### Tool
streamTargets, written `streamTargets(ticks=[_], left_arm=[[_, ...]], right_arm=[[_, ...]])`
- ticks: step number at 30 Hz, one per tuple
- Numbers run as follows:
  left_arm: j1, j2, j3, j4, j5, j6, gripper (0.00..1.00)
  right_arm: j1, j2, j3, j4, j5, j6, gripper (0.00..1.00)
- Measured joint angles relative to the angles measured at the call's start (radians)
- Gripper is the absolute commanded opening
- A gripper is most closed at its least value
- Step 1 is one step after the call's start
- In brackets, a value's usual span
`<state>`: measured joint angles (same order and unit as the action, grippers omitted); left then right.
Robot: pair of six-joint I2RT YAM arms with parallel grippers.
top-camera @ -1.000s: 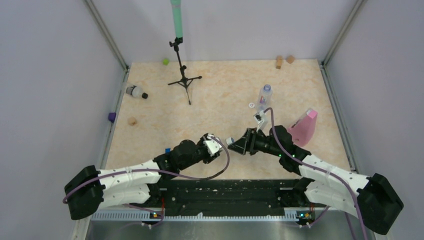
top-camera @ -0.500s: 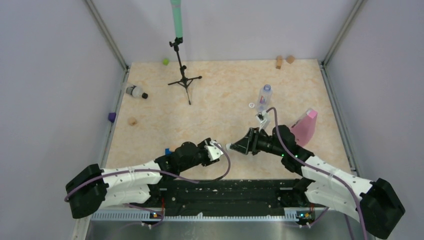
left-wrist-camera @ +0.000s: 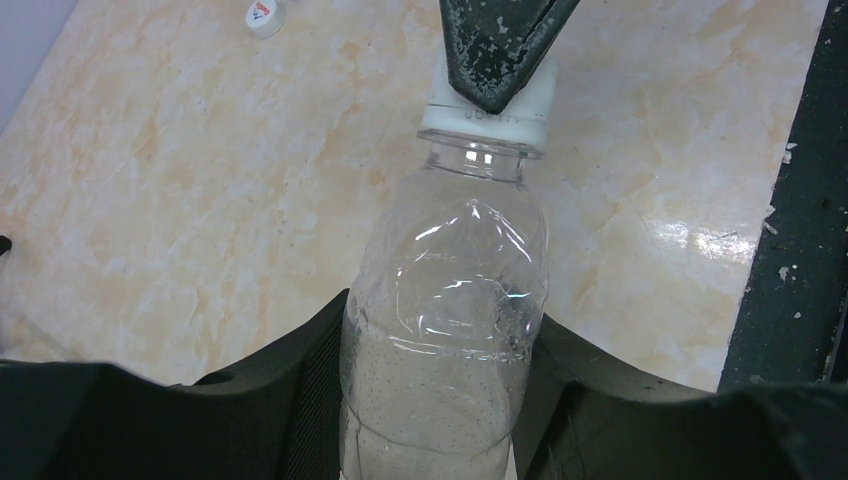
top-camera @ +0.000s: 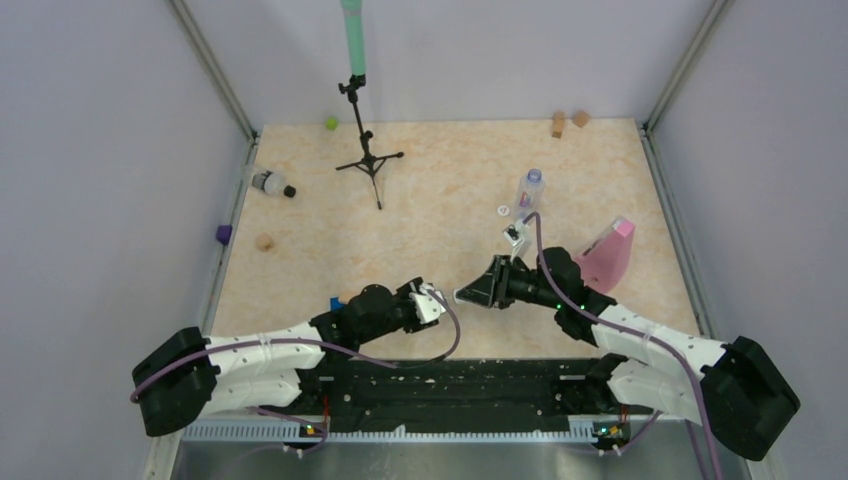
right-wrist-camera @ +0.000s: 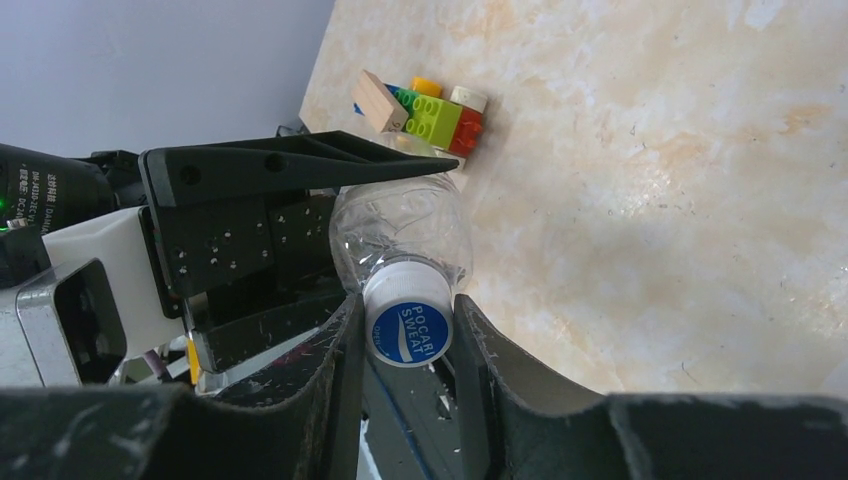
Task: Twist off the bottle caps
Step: Unscrew the bottle cap from the plastic bottle.
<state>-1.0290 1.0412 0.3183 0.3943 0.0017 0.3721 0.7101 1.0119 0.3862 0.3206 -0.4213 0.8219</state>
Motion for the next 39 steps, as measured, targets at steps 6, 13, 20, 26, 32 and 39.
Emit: streamTargets(ticks=[6, 13, 20, 26, 32, 39], left_arm=[[0.0, -0.001, -0.003, 0.007, 0.004, -0.01, 0.0], [0.005, 0.0, -0.003, 0.011, 0.036, -0.034, 0.0], [0.037, -0.036, -0.034, 0.018, 0.144, -0.055, 0.0], [0.055, -0.078, -0.051, 0.014, 0.2, -0.06, 0.0], [0.066, -0.084, -0.051, 0.005, 0.228, -0.067, 0.0], [0.065, -0.083, -0.043, 0.017, 0.217, -0.083, 0.0]], right_arm=[[-0.006, 0.001, 0.0, 0.011, -0.035, -0.061, 0.03], [-0.008, -0.019, -0.006, 0.016, -0.089, -0.274, 0.0], [-0.006, -0.049, -0.055, 0.077, -0.207, -0.554, 0.0], [-0.005, -0.049, -0.047, 0.073, -0.297, -0.818, 0.0], [-0.005, -0.051, -0.024, -0.006, -0.346, -1.095, 0.0], [-0.001, -0.116, -0.052, 0.001, -0.133, -0.962, 0.48]])
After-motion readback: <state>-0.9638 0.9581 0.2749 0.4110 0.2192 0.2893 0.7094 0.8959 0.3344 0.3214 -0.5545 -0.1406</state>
